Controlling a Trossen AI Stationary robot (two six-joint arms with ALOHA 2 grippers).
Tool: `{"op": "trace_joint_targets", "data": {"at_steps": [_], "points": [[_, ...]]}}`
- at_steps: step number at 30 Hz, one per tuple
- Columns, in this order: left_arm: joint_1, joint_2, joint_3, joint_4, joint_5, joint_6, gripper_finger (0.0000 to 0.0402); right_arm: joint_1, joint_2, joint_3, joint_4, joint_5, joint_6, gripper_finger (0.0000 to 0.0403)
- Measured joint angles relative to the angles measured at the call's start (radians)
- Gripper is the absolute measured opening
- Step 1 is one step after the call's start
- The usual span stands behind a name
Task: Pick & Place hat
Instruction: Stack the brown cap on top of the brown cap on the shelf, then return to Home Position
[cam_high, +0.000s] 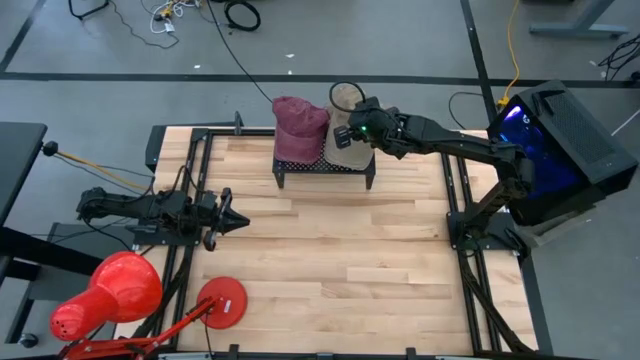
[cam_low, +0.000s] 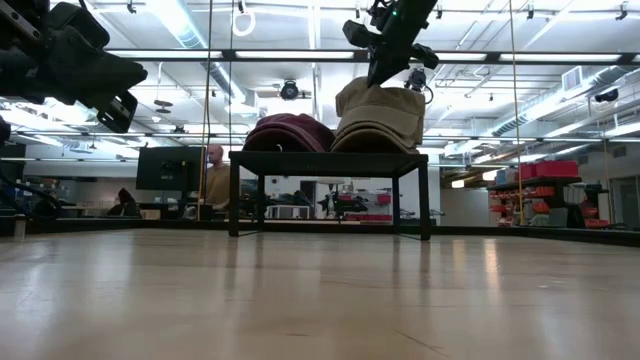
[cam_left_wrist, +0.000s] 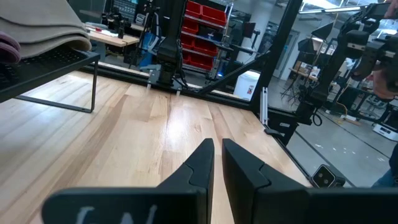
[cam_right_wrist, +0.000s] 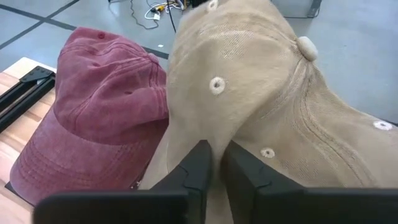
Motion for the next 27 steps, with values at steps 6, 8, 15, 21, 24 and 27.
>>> {"op": "trace_joint_targets", "data": {"at_steps": [6,8,15,21,24,27], "points": [[0.000,0.000,0.000,0.000,0.000,0.000,0.0039,0.000,0.000,0.000,-0.001,0.000,0.000,0.0087],[0.000,0.000,0.000,0.000,0.000,0.000,0.0039,0.000,0.000,0.000,-0.005,0.000,0.000,0.0102],[0.000,0.000,0.000,0.000,0.000,0.000,0.0039,0.000,0.000,0.000,-0.033,-0.002,0.000,0.0170],[0.000,0.000,0.000,0.000,0.000,0.000,0.0039,0.000,-0.028,0.000,-0.040,-0.003,-0.007,0.0228],[0.000,0.000,0.000,0.000,0.000,0.000,0.0039,0.003,-0.047,0.000,-0.038,-0.003,-0.052,0.0249],[0.000,0.000,0.000,0.000,0.000,0.000,0.0039,0.011,-0.070,0.000,-0.039,-0.002,-0.123,0.0262]]}}
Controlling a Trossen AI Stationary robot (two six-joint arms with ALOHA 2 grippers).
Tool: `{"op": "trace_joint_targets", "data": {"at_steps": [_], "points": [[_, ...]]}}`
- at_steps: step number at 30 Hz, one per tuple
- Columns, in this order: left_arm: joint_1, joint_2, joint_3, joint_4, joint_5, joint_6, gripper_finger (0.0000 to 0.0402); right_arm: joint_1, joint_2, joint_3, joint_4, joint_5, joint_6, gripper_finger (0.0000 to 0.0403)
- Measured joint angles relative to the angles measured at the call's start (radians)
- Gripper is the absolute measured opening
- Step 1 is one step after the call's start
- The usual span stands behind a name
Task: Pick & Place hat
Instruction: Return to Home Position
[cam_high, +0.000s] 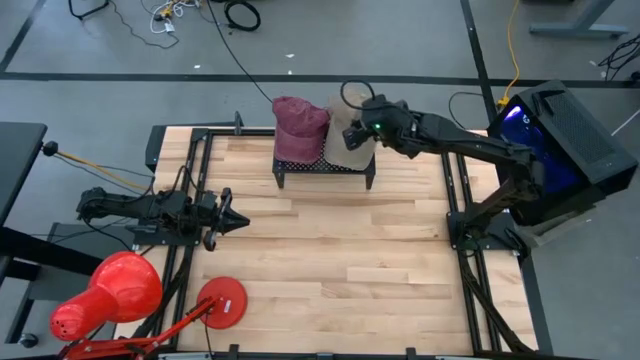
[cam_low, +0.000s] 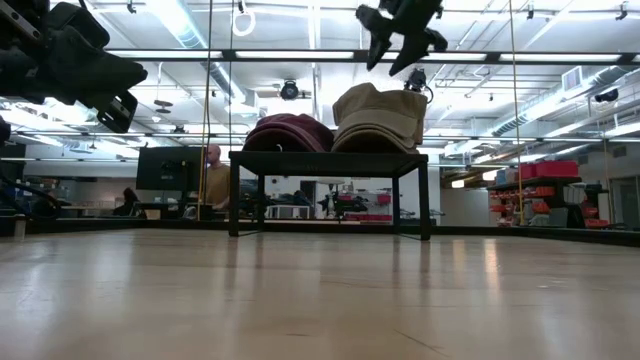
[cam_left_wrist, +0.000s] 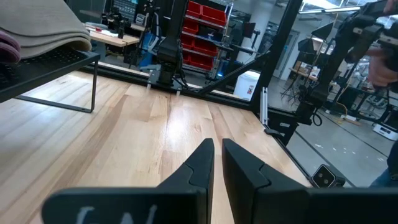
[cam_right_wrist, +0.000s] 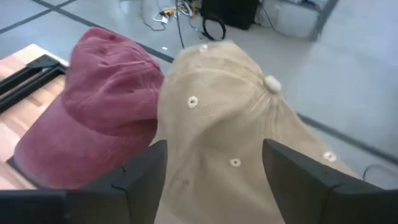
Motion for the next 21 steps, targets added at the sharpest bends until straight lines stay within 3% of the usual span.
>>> {"op": "trace_joint_targets", "data": {"at_steps": [6,14,21], "points": [[0.000,0.000,0.000,0.000,0.000,0.000,0.0039,0.022,-0.052,0.000,0.037,0.000,-0.121,0.0264],[0.000,0.000,0.000,0.000,0.000,0.000,0.0039,0.042,-0.134,0.000,0.062,-0.005,-0.212,0.0235],[0.000,0.000,0.000,0.000,0.000,0.000,0.0039,0.070,-0.153,0.000,0.063,-0.160,-0.254,0.0198]]}}
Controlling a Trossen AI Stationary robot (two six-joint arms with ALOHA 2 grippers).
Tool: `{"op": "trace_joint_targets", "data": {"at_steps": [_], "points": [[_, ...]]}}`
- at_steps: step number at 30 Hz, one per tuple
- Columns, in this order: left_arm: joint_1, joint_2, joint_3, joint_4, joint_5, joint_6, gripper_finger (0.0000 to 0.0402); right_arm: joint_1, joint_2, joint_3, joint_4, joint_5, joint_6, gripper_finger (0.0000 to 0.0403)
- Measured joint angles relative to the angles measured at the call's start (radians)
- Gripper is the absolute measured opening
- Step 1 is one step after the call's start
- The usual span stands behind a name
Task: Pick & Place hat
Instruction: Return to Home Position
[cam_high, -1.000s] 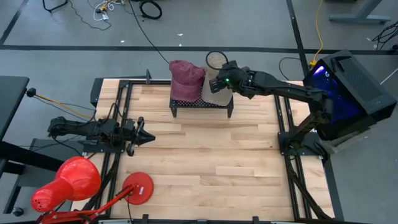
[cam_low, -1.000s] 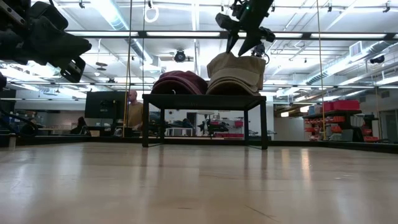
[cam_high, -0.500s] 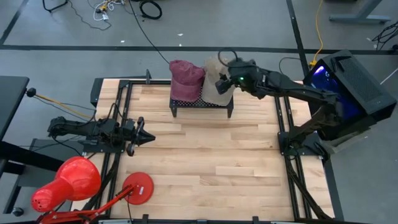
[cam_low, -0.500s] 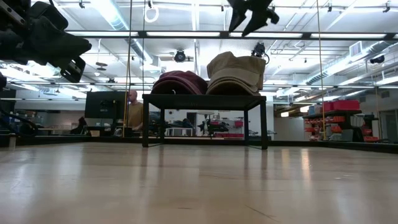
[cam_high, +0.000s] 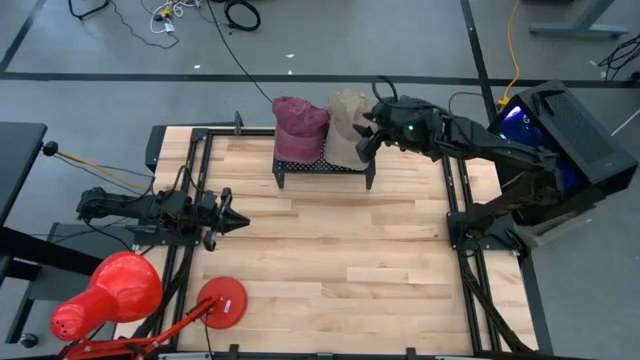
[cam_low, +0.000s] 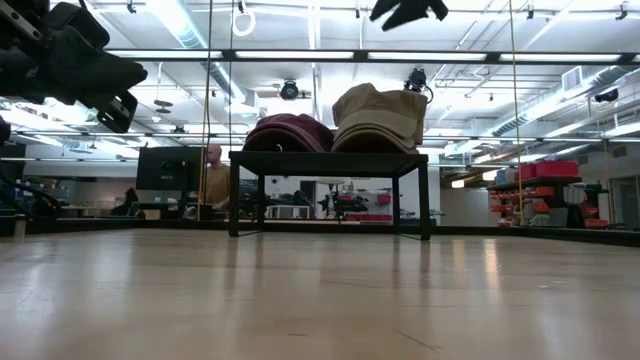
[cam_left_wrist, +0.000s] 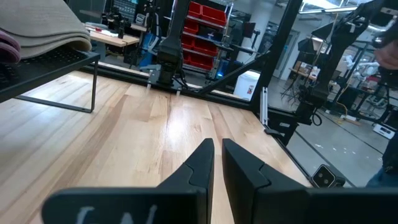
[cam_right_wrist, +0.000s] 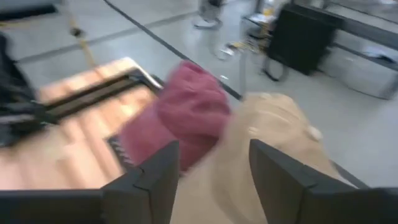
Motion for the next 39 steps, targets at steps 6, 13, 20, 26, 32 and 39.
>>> {"op": "trace_joint_targets", "data": {"at_steps": [6,13,20,26,32,39], "points": [[0.000,0.000,0.000,0.000,0.000,0.000,0.0039,0.045,-0.001,-0.054,0.108,-0.143,-0.008,0.0154],[0.000,0.000,0.000,0.000,0.000,0.000,0.0039,0.097,-0.001,-0.200,0.297,-0.305,-0.008,0.0080],[0.000,0.000,0.000,0.000,0.000,0.000,0.0039,0.160,-0.003,-0.349,0.467,-0.364,-0.020,0.0006],[0.000,0.000,0.000,0.000,0.000,0.000,0.0039,0.236,-0.012,-0.478,0.671,-0.367,-0.118,0.0004],[0.000,0.000,0.000,0.000,0.000,0.000,0.0039,0.326,-0.053,-0.619,0.864,-0.367,-0.183,0.0002],[0.000,0.000,0.000,0.000,0.000,0.000,0.0039,0.381,-0.128,-0.760,0.885,-0.364,-0.206,0.0001]]}}
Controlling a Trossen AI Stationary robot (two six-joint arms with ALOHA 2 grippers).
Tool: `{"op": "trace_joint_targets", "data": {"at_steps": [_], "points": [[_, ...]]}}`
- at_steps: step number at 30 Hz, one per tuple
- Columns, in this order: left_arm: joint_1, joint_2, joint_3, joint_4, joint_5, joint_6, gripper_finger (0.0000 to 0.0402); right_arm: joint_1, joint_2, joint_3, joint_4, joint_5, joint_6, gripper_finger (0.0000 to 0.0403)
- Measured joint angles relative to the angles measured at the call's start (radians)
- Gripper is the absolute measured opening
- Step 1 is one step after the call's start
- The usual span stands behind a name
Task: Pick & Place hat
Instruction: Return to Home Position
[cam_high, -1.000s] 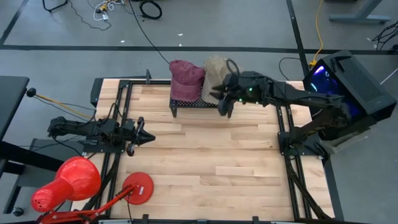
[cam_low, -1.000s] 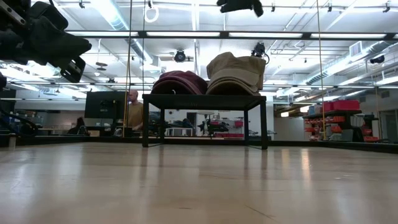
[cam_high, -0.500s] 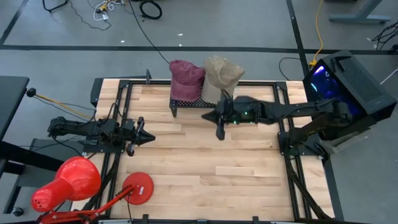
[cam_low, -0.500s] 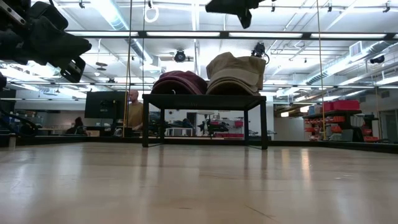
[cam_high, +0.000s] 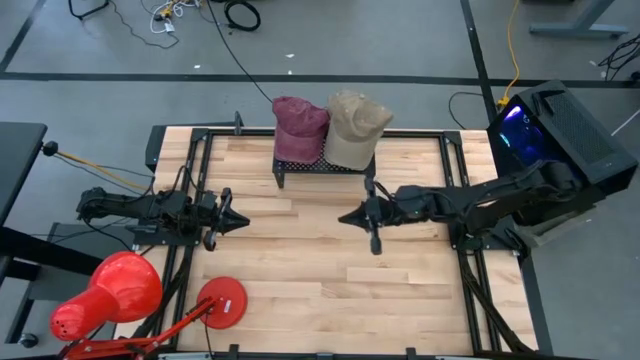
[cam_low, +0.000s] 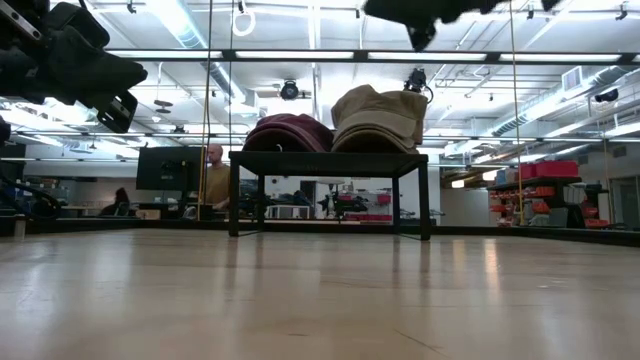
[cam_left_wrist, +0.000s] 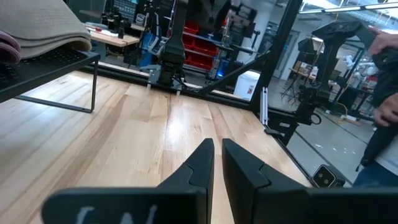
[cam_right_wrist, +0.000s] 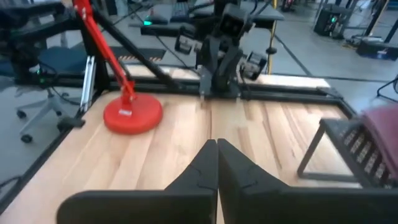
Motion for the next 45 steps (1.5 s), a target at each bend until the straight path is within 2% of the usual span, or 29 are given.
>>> {"op": "trace_joint_targets", "data": {"at_steps": [12,29,37,45], "points": [[0.000,0.000,0.000,0.000,0.000,0.000,0.0039,0.018,-0.193,-0.264,0.069,0.035,-0.014,0.0000],[0.000,0.000,0.000,0.000,0.000,0.000,0.0039,-0.074,-0.540,-0.613,0.099,0.034,-0.036,0.0000],[0.000,0.000,0.000,0.000,0.000,0.000,0.0039,-0.160,-0.693,-0.723,0.099,0.034,-0.030,0.0000],[0.000,0.000,0.000,0.000,0.000,0.000,0.0039,-0.199,-0.811,-0.795,0.098,0.003,-0.018,0.0000]]}}
